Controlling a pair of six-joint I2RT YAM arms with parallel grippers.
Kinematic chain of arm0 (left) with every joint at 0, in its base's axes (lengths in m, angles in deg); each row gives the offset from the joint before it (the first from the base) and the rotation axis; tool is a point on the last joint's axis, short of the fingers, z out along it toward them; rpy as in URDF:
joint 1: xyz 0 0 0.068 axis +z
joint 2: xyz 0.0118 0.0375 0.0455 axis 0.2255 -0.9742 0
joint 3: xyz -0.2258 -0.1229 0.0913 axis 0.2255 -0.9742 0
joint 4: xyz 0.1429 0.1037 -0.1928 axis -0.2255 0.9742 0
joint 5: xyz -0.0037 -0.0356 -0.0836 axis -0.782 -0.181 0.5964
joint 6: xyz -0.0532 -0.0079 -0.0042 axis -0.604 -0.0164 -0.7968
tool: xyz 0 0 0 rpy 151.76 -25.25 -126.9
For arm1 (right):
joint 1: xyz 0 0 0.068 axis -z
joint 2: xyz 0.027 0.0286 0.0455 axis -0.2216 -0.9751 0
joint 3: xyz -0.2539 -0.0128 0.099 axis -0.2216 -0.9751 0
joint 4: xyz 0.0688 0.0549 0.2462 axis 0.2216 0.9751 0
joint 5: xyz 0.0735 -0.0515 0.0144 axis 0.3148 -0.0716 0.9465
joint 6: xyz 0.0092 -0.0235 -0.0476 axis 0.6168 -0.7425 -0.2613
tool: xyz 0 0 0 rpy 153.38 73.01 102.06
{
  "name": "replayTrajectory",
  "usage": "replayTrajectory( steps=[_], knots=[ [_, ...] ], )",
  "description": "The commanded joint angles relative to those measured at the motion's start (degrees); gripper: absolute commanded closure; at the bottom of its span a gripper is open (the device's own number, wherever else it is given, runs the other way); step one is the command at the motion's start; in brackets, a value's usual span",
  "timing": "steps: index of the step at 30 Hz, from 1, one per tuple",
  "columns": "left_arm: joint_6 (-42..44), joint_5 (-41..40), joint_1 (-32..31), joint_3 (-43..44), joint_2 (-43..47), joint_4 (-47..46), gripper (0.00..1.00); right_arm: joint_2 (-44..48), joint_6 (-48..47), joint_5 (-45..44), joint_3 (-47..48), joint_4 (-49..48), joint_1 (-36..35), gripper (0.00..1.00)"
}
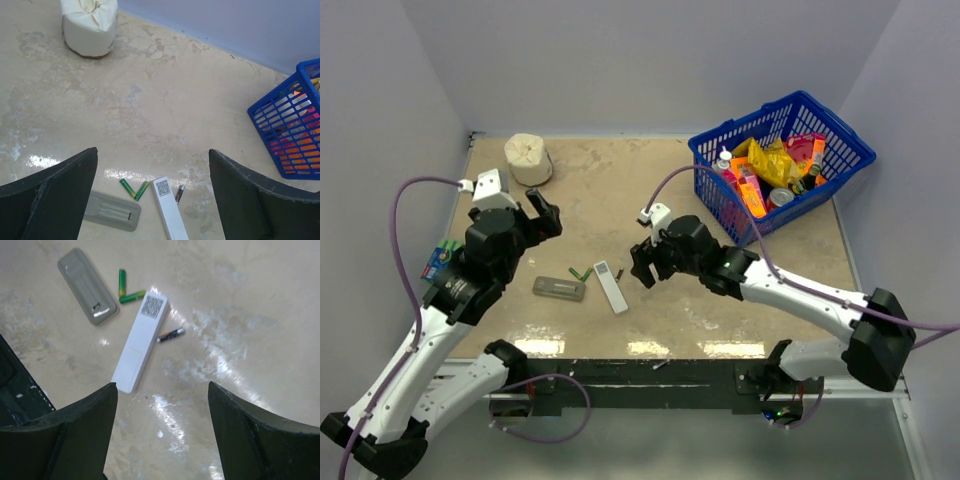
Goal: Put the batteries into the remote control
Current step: Adjust the remote control at the center of the board.
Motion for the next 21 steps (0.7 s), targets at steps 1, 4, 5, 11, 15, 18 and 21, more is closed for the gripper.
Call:
replayTrajectory(
  steps=[1,4,5,11,15,18,21],
  knots=[
    [-3.48,-0.58,0.38,-3.68,3.11,2.28,0.03,-6.07,14.35,-0.55,-1.71,-1.65,-4.03,0.24],
    [-4.27,-0.05,0.38,-4.74,4.60,3.95,0.02,-11.79,18.66,-2.66,-0.48,-2.00,-6.67,0.25],
    [-4.27,0.04,0.38,-5.00,4.95,4.22,0.02,-13.02,19.54,-3.53,0.13,-2.09,-7.37,0.25],
    [-4.98,0.39,0.38,-5.79,6.54,5.89,0.02,-20.59,22.27,-8.02,1.72,-1.91,-10.19,0.31],
    [-4.72,0.75,0.38,-5.88,6.71,6.07,0.02,-22.00,22.88,-9.08,1.19,-2.71,-10.37,0.39],
    [-4.19,0.92,0.47,-5.97,6.28,5.54,0.02,-22.44,22.88,-8.20,1.46,-3.32,-10.46,0.41],
    [-3.66,1.71,0.38,-5.88,5.58,4.93,0.02,-21.82,22.80,-7.67,2.16,-3.24,-10.63,0.41]
  ],
)
